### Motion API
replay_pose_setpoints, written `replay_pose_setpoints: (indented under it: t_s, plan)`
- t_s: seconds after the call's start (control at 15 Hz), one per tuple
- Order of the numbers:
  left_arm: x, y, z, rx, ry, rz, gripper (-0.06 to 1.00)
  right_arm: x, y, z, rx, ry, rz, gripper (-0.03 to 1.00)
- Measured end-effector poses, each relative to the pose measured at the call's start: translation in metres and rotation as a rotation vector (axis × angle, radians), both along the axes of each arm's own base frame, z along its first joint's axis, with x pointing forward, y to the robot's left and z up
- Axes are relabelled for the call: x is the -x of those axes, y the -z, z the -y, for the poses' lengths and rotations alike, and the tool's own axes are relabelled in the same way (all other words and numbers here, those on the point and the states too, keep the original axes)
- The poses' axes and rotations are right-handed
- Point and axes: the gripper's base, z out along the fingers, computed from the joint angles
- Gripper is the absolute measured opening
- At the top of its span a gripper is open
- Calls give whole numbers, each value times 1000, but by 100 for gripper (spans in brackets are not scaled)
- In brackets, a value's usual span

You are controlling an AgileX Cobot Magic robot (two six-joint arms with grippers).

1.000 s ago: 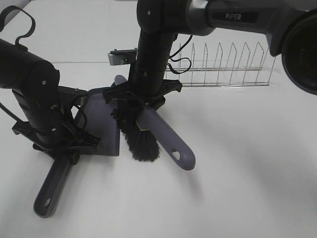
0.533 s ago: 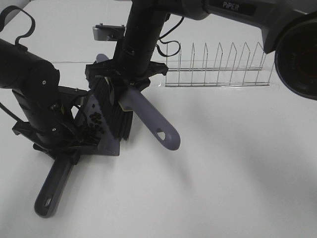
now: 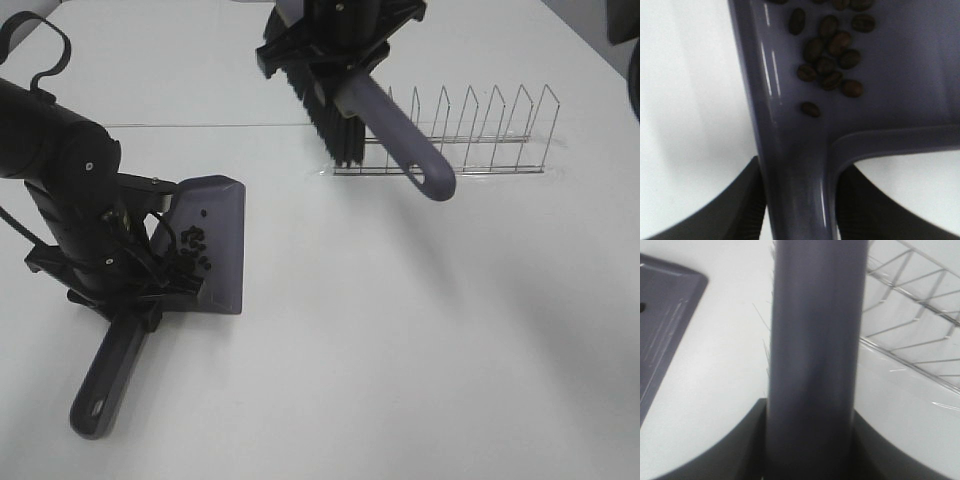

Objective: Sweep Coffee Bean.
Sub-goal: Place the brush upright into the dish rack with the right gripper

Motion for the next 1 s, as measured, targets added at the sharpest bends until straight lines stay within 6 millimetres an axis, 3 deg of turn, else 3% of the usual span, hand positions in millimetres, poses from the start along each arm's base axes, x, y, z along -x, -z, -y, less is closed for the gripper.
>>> replay_pose_setpoints:
  t_s: [0.27,0.4,0.47,0.6,0.8,1.0]
  plan:
    - [0,0,0,0,1,0,39,-19,-48,70,-74,149,66,35]
    - [0,-1,0,1,1,4,39,-18,-61,97,-80,198,78,35]
    - [0,-9,0,14,-3,21,39,-9,-63,128,-59,257,43,35]
    - [0,-30,1,43,-10,72,39,5,-50,152,-25,315,-31,35]
    - [-5,-65,4,83,-21,137,39,25,-20,168,63,380,-130,35]
    - [-7,-75,4,85,-21,140,39,38,13,173,116,413,-237,35]
